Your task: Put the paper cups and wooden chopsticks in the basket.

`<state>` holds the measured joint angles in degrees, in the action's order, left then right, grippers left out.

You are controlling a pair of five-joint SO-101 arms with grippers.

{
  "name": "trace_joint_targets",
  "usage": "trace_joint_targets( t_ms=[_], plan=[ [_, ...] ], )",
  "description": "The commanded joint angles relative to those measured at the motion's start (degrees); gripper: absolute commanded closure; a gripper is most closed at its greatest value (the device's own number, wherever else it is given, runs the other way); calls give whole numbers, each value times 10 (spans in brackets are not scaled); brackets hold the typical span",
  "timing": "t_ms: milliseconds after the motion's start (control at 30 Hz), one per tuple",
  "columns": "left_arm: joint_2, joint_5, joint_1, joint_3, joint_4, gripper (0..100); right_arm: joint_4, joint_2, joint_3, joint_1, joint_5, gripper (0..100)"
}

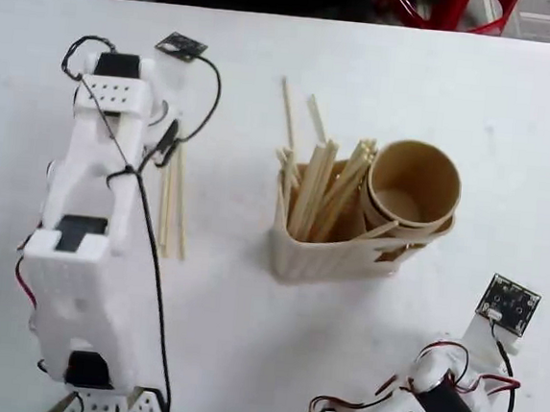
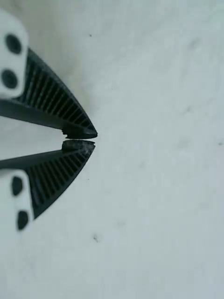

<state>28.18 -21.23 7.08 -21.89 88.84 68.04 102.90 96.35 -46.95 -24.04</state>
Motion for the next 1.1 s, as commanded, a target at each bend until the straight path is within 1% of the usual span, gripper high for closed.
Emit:
trace_joint_targets(
  t_ms=[0,100,167,233,300,367,500,633,700,833,933,1067],
  plan=[
    [-124,-9,6,123,-95,913,-6,4,5,-3,2,979],
    [-217,3,2,282,-236,910,-6,4,5,-3,2,979],
    [-257,51,-7,366,-321,909,-6,4,5,-3,2,979],
    [-262,92,-22,401,-366,896,-6,4,5,-3,2,979],
    [-246,113,-35,402,-386,851,-6,4,5,-3,2,979],
    [-218,119,-38,382,-387,824,-6,4,5,-4,2,979],
    [-136,127,-38,315,-385,825,-6,4,5,-4,2,979],
    [-64,142,-26,276,-365,874,-6,4,5,-4,2,979],
    [-62,141,-26,271,-351,880,-6,4,5,-4,2,979],
    [-51,145,-44,272,-353,880,-6,4,5,-4,2,979],
    [-34,147,-43,269,-347,880,-6,4,5,-4,2,979],
    [-28,150,-28,251,-307,880,-6,4,5,-4,2,979]
  ],
)
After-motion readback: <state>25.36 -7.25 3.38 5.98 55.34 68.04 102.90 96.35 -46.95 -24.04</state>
